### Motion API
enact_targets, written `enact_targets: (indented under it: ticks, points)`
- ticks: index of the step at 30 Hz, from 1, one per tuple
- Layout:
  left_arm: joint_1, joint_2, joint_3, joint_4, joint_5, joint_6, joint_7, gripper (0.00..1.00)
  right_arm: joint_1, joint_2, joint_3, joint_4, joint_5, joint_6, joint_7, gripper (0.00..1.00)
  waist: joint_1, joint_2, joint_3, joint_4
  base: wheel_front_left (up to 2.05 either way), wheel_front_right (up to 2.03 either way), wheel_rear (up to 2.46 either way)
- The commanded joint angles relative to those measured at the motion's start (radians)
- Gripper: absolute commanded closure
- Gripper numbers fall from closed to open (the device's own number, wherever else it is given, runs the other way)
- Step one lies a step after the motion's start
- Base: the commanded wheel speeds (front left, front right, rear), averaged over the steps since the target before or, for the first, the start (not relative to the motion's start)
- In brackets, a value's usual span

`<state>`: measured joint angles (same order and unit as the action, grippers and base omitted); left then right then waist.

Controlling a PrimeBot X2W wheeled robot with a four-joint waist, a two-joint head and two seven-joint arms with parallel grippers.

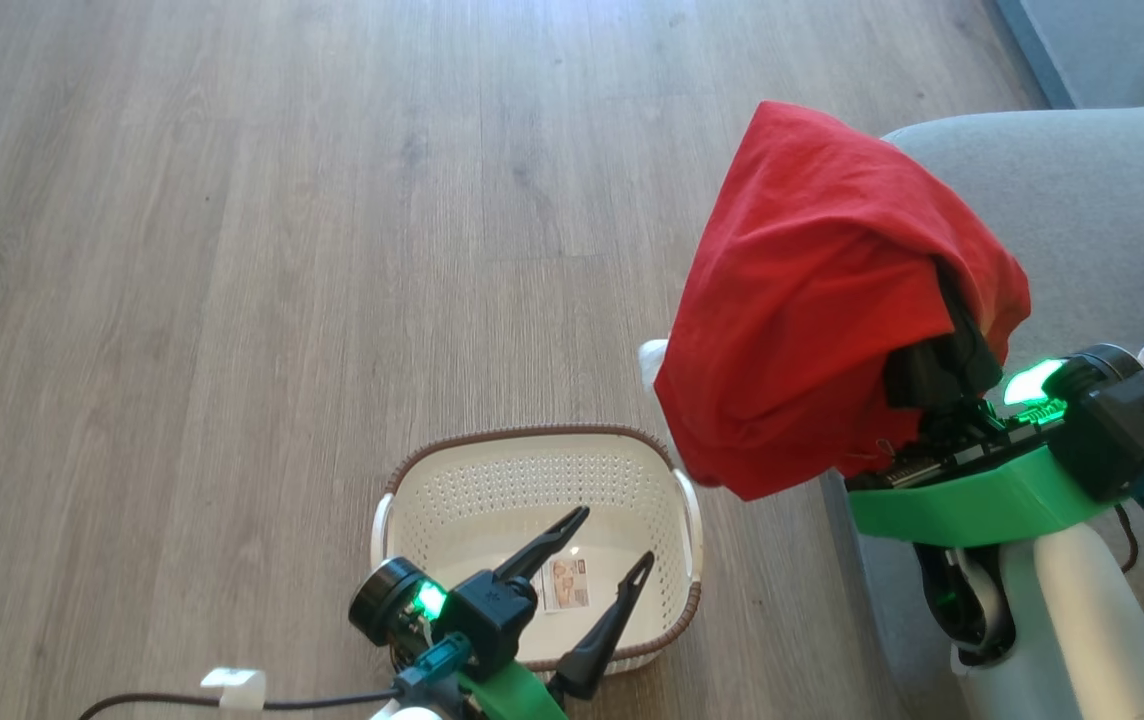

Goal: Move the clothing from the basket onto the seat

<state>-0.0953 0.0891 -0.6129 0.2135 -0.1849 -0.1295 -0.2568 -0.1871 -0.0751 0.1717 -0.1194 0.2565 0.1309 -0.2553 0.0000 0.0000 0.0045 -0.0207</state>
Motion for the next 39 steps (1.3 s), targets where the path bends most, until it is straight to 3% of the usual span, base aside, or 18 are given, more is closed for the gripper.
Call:
enact_targets:
  ticks: [1,11,32,39]
  points:
    - [-0.019,-0.004,0.037,-0.036,-0.005,-0.001,-0.005,0.0,-0.028,-0.007,0.019,-0.036,0.004,0.0,-0.006,1.0,0.0,0.0,0.0,-0.004,0.0,0.0,0.0]
    - [-0.017,-0.004,0.055,-0.047,-0.002,-0.001,-0.005,0.0,-0.039,-0.007,0.005,-0.045,0.002,0.0,-0.006,1.0,0.0,0.0,0.021,-0.075,0.0,0.0,0.0]
    - [-0.078,-0.007,0.055,-0.056,0.017,-0.001,-0.005,0.0,-0.065,-0.009,-0.072,-0.031,-0.007,0.0,-0.006,1.0,0.0,0.0,0.092,-0.436,0.0,0.0,0.0]
    - [-0.125,-0.007,-0.001,-0.028,0.006,-0.001,-0.005,0.0,-0.053,-0.002,-0.152,-0.046,-0.017,0.0,-0.006,1.0,0.0,0.0,0.13,-0.497,0.0,0.0,0.0]
